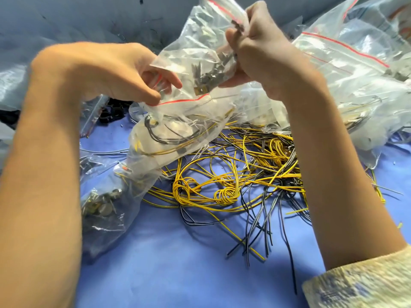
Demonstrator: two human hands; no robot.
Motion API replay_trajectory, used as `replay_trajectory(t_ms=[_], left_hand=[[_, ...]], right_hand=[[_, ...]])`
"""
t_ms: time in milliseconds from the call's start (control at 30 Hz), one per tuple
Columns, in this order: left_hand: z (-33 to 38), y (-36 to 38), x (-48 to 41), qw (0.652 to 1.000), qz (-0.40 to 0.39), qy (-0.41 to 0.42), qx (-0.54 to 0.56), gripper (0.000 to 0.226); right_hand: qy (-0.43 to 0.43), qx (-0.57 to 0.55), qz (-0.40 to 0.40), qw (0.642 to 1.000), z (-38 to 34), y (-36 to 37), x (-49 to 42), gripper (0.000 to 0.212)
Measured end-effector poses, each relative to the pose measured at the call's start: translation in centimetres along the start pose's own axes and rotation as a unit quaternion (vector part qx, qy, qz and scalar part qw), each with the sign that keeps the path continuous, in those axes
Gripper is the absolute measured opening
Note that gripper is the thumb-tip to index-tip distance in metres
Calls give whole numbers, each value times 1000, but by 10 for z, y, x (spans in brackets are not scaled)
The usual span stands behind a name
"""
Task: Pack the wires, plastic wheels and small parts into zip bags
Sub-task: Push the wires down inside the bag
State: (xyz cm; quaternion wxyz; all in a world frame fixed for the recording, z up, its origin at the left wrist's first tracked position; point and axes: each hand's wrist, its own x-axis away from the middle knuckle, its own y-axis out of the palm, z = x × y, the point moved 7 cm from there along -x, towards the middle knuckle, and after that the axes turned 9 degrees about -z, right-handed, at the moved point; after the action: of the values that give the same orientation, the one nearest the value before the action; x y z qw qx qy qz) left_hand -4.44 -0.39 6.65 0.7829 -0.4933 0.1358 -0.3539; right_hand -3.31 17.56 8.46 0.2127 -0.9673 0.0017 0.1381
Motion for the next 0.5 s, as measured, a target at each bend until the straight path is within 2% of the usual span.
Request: replay_trajectory(t_ms=[100, 167, 233, 300, 333, 433, 500], left_hand=[[6, 2, -4, 1000, 2, 1, -17, 56], [5, 1, -8, 1000, -1, -2, -12, 43], [6, -1, -10, 1000, 17, -5, -13, 36], [6, -5, -14, 999, 44, 1, -12, 43], [6, -6, -17, 999, 53, 5, -11, 50], [9, -6, -21, 997, 60, 28, 27, 53], [5, -8, -23, 995, 77, 29, 54, 52]], right_hand=[[-2, 39, 34, 999, 1, -6, -1, 9], [-11, 72, 21, 997, -2, -4, -1, 10], [-13, 90, -65, 994, -6, 9, 2, 21], [-7, 120, -168, 978, -6, 25, 10, 28], [-4, 146, -190, 971, -6, 28, 13, 28], [-26, 264, -156, 952, -17, 24, 15, 21], [-71, 294, -125, 945, -33, 23, 16, 21]])
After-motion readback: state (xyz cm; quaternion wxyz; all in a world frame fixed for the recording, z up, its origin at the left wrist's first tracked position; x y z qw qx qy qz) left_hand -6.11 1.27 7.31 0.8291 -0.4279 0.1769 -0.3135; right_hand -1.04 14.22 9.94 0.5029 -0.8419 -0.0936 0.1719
